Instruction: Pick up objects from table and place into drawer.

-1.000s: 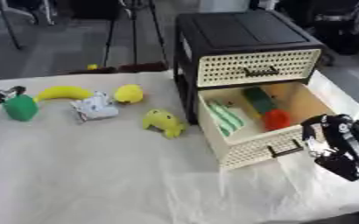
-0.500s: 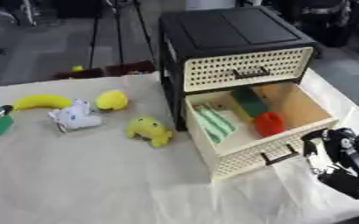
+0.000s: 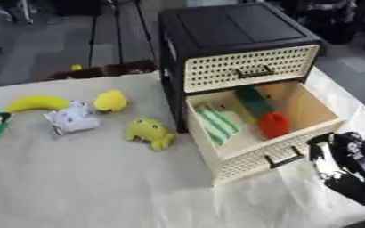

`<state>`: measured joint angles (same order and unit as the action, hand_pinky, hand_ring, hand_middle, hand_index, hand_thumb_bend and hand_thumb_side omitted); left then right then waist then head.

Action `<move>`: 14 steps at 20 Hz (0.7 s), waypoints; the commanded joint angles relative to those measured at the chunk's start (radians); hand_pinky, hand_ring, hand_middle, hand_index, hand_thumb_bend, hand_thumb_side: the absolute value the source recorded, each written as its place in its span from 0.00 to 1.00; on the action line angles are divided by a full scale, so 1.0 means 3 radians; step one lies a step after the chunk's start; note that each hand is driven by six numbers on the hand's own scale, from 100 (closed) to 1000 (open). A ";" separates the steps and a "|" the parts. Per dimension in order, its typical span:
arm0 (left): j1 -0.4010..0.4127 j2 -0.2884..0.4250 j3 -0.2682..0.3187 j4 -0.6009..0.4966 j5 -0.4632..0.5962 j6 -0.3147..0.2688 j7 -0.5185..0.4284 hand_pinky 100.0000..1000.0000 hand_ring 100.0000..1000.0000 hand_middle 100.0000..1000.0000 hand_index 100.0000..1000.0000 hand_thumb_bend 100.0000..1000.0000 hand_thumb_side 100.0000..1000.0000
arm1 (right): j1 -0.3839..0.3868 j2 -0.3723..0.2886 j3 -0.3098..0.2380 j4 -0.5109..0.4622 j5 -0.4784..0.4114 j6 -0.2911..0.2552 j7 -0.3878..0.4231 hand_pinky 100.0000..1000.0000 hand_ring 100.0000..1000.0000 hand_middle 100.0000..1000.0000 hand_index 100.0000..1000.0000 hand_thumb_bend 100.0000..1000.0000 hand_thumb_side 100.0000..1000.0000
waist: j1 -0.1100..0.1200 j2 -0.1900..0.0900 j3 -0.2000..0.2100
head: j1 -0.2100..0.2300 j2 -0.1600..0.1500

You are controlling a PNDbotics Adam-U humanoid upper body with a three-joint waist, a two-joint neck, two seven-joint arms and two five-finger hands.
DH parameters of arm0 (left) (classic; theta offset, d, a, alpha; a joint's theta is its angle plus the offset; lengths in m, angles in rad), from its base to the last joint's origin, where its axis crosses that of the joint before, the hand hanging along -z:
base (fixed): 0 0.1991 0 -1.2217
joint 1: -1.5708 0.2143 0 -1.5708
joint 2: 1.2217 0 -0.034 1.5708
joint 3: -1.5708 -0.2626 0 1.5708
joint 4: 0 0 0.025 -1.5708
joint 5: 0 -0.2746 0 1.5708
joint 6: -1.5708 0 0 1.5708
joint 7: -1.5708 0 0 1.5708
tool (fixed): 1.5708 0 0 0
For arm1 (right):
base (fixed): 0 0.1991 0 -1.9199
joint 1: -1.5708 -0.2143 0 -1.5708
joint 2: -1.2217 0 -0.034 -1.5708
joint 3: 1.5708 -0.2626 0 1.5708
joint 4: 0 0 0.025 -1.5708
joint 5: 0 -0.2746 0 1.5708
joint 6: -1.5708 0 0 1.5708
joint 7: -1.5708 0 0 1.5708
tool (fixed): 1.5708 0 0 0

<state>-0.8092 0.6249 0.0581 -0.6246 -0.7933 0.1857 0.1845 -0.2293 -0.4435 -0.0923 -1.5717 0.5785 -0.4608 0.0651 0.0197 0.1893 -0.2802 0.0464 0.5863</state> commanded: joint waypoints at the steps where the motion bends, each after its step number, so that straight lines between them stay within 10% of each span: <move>1: -0.0043 0.0079 -0.0006 -0.0013 -0.0074 0.0028 -0.0074 0.41 0.39 0.51 0.73 0.71 0.47 | -0.0048 -0.0055 -0.0029 -0.0074 0.0003 -0.0001 -0.0001 0.00 0.00 0.08 0.64 0.00 0.76 | -0.0003 -0.0042 -0.0007 | 0.0007 -0.0033; 6: -0.0026 0.0063 -0.0011 0.0002 -0.0147 0.0025 -0.0195 0.35 0.31 0.45 0.69 0.65 0.39 | -0.0051 -0.0050 -0.0028 -0.0072 0.0013 -0.0002 0.0002 0.00 0.00 0.08 0.64 0.00 0.76 | -0.0002 -0.0039 -0.0013 | 0.0005 -0.0048; 14: -0.0009 0.0050 0.0001 0.0002 -0.0104 -0.0030 -0.0388 0.17 0.14 0.31 0.51 0.16 0.00 | -0.0053 -0.0042 -0.0031 -0.0066 0.0019 0.0000 -0.0002 0.00 0.00 0.08 0.64 0.00 0.75 | -0.0017 -0.0057 -0.0013 | 0.0002 -0.0050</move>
<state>-0.8027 0.6201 0.0583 -0.6159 -0.8266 0.1783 0.0791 -0.2335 -0.4423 -0.0925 -1.5718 0.5798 -0.4607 0.0652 0.0182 0.1862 -0.2834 0.0464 0.5854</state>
